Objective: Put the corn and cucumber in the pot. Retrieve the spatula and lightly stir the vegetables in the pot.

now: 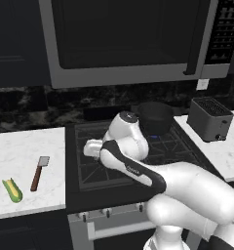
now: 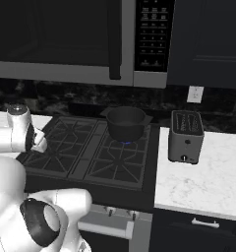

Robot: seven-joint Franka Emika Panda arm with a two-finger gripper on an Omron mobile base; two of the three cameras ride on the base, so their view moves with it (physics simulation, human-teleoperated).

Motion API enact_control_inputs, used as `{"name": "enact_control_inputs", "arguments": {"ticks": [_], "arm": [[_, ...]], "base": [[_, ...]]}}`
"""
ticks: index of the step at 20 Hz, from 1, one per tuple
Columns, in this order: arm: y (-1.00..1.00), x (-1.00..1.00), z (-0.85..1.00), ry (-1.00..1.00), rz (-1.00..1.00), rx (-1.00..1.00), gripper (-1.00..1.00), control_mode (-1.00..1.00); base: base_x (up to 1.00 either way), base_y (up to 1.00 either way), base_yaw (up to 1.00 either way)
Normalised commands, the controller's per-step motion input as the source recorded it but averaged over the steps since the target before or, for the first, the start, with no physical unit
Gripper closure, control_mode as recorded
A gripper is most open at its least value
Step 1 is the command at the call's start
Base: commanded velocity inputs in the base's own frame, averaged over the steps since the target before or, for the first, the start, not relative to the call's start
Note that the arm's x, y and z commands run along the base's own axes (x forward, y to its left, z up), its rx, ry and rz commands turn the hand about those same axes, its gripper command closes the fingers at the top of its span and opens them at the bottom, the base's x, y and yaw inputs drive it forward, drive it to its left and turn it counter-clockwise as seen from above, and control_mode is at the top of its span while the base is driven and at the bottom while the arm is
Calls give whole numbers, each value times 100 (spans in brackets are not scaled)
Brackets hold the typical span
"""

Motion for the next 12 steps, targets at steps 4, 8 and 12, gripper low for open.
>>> {"name": "enact_control_inputs", "arguments": {"ticks": [4,8,12], "arm": [[-100,-22,88,0,-3,25,100,-100],[-100,-6,76,0,-4,37,100,-100],[-92,0,38,4,-14,40,100,-100]], "base": [[0,0,0],[0,0,0],[0,0,0]]}}
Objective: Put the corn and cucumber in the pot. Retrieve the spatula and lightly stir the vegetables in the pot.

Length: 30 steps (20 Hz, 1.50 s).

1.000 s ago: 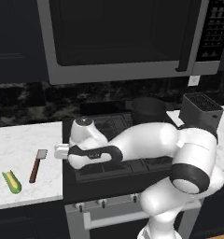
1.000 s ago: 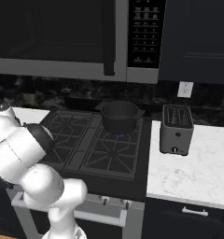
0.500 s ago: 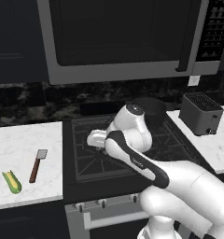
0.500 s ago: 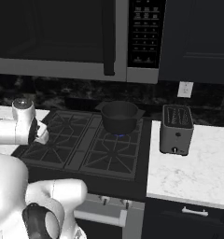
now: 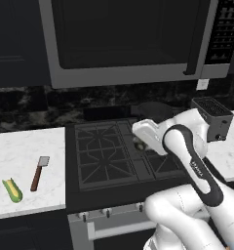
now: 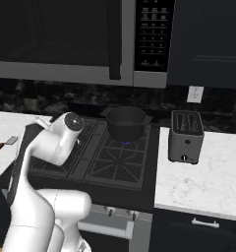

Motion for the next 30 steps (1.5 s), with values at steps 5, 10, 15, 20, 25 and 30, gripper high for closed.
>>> {"name": "enact_control_inputs", "arguments": {"ticks": [5,10,15,20,25,30], "arm": [[-71,0,6,0,-13,35,100,-100],[-39,24,2,25,8,17,100,-100],[-62,38,88,21,-5,32,100,-100],[-86,70,87,23,-14,39,100,-100],[-98,88,10,44,-8,39,100,-100],[-79,82,-6,32,2,27,100,-100]], "base": [[0,0,0],[0,0,0],[0,0,0],[0,0,0],[0,0,0],[0,0,0]]}}
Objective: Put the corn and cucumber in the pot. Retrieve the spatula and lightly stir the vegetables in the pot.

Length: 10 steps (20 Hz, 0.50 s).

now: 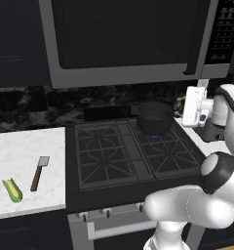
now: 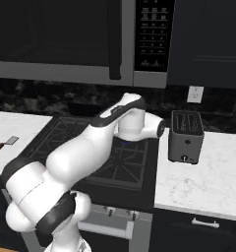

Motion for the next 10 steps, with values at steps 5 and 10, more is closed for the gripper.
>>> {"name": "enact_control_inputs", "arguments": {"ticks": [5,10], "arm": [[-10,56,4,13,5,17,100,-100],[1,68,-18,2,12,12,100,-100]], "base": [[0,0,0],[0,0,0]]}}
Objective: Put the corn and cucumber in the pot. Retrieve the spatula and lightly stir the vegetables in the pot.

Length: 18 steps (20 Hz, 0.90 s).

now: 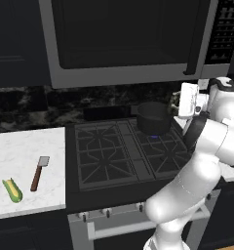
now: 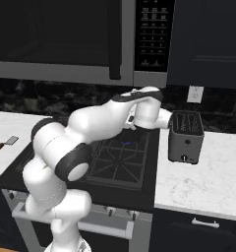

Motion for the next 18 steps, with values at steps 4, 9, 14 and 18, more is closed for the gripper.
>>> {"name": "enact_control_inputs", "arguments": {"ticks": [4,9,14,18], "arm": [[3,59,-6,3,11,14,100,-100],[0,63,-17,4,10,12,100,-100],[0,39,-42,6,0,1,100,-100],[0,0,-46,0,0,0,100,-100]], "base": [[0,0,0],[0,0,0],[0,0,0],[0,0,0]]}}
